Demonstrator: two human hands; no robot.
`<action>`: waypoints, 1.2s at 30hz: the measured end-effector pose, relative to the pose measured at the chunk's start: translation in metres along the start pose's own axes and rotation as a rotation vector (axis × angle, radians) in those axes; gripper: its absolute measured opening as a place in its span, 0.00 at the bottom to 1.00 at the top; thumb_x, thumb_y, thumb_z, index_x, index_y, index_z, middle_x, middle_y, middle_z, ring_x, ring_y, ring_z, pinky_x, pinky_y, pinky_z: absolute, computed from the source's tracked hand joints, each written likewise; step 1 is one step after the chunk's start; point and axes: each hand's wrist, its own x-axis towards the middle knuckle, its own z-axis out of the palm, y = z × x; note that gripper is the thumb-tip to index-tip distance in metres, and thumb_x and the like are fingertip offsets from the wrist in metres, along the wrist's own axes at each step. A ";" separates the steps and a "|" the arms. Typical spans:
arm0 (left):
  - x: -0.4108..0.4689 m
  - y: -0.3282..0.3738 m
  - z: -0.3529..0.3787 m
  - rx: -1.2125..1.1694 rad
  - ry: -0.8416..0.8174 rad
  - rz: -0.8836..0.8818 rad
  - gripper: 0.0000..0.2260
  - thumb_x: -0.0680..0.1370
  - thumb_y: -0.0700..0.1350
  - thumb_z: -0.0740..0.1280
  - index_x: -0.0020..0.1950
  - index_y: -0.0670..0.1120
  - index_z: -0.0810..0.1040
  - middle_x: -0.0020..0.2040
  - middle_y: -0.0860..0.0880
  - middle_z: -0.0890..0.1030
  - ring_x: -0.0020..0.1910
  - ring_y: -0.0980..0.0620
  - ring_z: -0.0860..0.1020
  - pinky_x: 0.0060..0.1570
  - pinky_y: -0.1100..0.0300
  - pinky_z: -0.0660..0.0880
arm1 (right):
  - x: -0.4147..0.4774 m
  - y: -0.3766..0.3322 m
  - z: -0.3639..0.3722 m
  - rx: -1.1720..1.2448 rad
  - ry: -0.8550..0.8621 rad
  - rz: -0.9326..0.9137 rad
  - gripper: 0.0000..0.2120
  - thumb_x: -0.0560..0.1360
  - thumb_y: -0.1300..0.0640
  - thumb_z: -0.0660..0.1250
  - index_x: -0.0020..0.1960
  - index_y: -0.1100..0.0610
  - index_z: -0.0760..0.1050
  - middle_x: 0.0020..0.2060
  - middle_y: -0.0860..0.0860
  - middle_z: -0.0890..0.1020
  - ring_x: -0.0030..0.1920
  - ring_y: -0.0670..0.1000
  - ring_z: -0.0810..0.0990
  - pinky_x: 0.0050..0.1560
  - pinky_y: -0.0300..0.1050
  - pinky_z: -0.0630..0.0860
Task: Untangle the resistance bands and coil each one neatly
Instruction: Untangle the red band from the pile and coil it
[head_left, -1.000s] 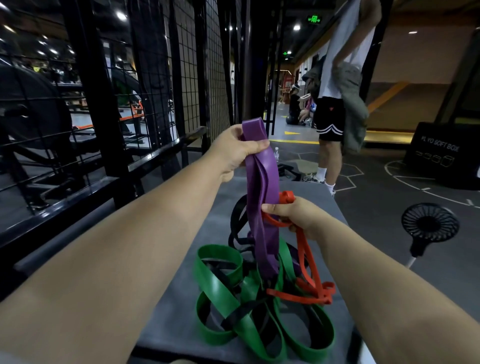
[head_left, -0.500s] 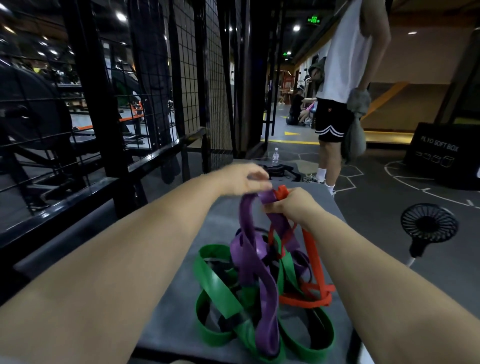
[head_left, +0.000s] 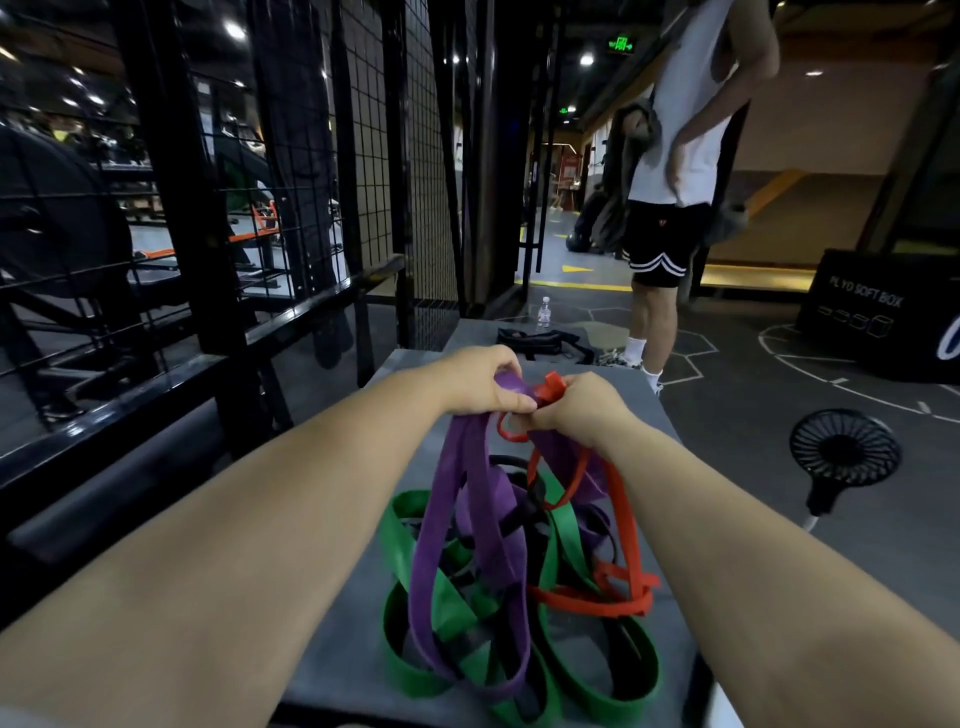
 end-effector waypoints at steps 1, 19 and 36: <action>0.000 0.000 -0.001 0.027 -0.016 -0.015 0.22 0.72 0.61 0.70 0.62 0.52 0.74 0.58 0.49 0.77 0.56 0.50 0.75 0.51 0.57 0.71 | 0.001 0.000 0.000 -0.005 0.002 -0.007 0.19 0.62 0.45 0.80 0.39 0.56 0.76 0.32 0.48 0.77 0.34 0.48 0.75 0.35 0.44 0.70; -0.001 -0.028 -0.024 0.004 0.538 -0.217 0.11 0.79 0.57 0.61 0.48 0.50 0.71 0.42 0.51 0.74 0.44 0.47 0.74 0.41 0.56 0.67 | 0.012 0.025 -0.038 0.517 0.322 0.167 0.16 0.72 0.42 0.72 0.47 0.55 0.79 0.39 0.52 0.80 0.40 0.53 0.78 0.43 0.46 0.77; 0.012 -0.046 0.088 -0.103 0.025 -0.230 0.19 0.79 0.56 0.63 0.66 0.47 0.73 0.67 0.45 0.74 0.65 0.43 0.73 0.62 0.53 0.71 | 0.008 0.001 -0.031 0.770 0.240 -0.028 0.14 0.77 0.48 0.69 0.39 0.56 0.78 0.27 0.50 0.71 0.28 0.48 0.67 0.36 0.46 0.70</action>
